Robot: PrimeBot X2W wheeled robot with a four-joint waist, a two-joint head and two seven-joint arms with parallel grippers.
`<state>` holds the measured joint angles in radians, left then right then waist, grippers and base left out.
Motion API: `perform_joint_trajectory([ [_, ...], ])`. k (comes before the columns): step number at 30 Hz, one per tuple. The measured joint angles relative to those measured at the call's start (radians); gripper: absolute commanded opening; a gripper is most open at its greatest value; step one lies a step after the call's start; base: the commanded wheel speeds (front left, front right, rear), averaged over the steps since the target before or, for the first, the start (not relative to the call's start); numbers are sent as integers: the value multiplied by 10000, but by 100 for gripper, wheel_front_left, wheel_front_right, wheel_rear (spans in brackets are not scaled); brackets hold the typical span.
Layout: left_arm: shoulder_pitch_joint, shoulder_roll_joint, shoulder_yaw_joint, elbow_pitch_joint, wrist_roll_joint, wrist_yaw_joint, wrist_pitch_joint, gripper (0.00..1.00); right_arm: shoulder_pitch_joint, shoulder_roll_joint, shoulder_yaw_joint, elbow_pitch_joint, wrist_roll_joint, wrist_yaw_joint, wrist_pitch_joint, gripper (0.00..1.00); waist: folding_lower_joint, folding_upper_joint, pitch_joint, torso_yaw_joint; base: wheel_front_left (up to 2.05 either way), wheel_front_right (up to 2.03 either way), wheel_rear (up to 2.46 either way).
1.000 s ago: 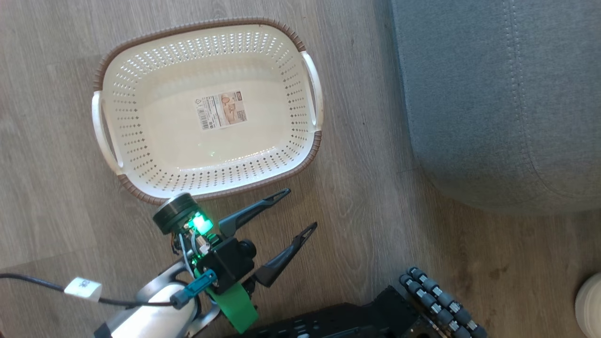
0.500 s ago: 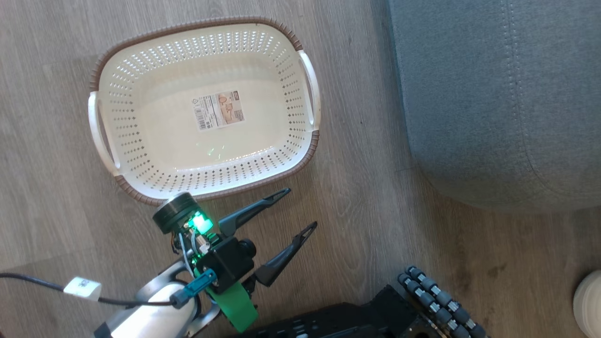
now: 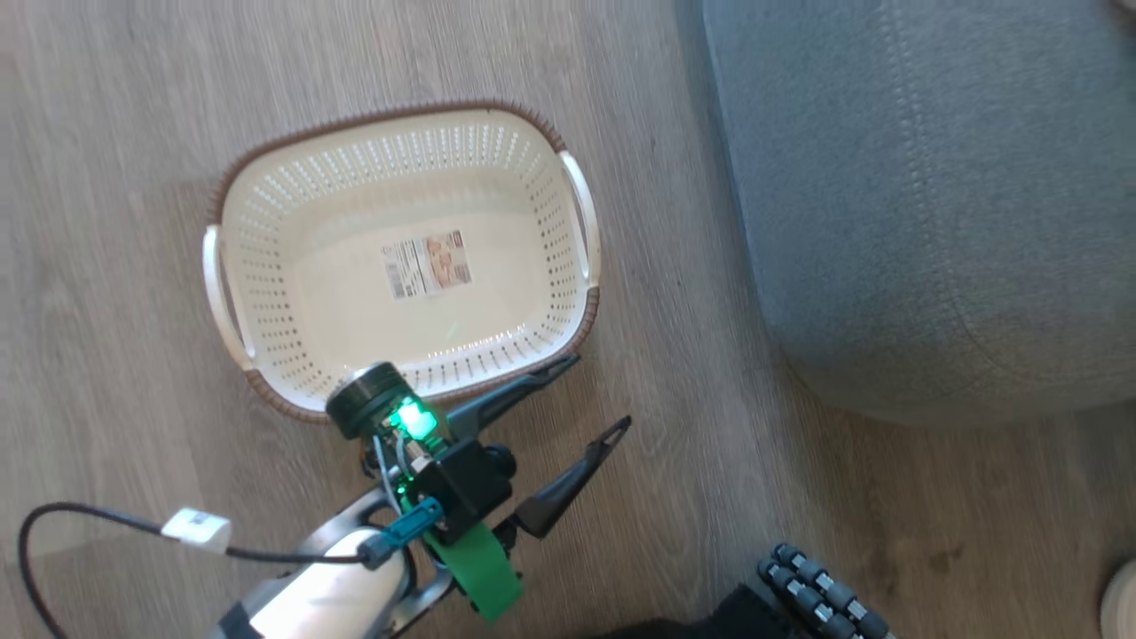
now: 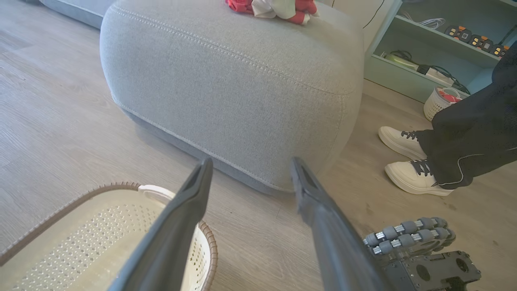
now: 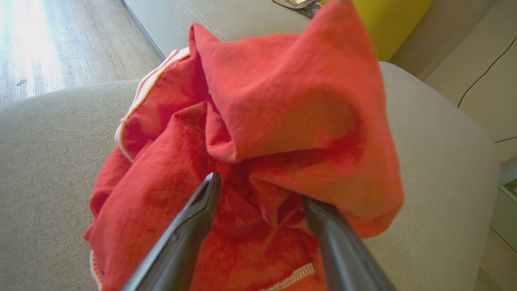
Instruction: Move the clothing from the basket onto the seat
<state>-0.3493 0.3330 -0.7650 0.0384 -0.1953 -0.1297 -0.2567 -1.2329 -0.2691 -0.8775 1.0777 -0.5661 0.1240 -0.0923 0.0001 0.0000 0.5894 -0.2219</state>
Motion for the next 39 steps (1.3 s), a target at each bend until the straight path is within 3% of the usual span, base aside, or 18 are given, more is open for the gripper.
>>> perform_joint_trajectory([
  [14,424,-1195,230,738,-102,0,0,100,340,-77,1801,1189,-148,0,-1005,100,-1,0,-2046,13,0,0,0],
  [21,1032,-1812,909,1058,-102,0,0,100,584,-215,3398,1632,464,0,-1559,100,-1,0,-3297,124,0,0,0],
  [23,1244,-1885,1218,1151,-102,0,0,100,827,-50,4502,685,970,0,-1561,100,-1,0,-3646,179,0,0,0],
  [26,1343,-1973,1852,1302,-84,0,0,100,1459,207,6153,-941,2769,0,-1603,100,-1,1,-4114,284,0,0,0],
  [31,1603,-2165,2953,1335,-40,0,0,100,3957,-100,8654,-3478,5622,0,-1605,100,-1,1,-4796,504,0,0,0],
  [35,1913,-2360,3747,1386,33,0,0,100,5527,-596,9666,-5218,7145,0,-1607,100,-1,0,-5206,748,0,0,0],
  [39,2194,-2548,4556,1386,134,0,0,100,6316,-675,10176,-6658,7892,0,-1632,100,-1,1,-5501,1053,0,0,0],
])
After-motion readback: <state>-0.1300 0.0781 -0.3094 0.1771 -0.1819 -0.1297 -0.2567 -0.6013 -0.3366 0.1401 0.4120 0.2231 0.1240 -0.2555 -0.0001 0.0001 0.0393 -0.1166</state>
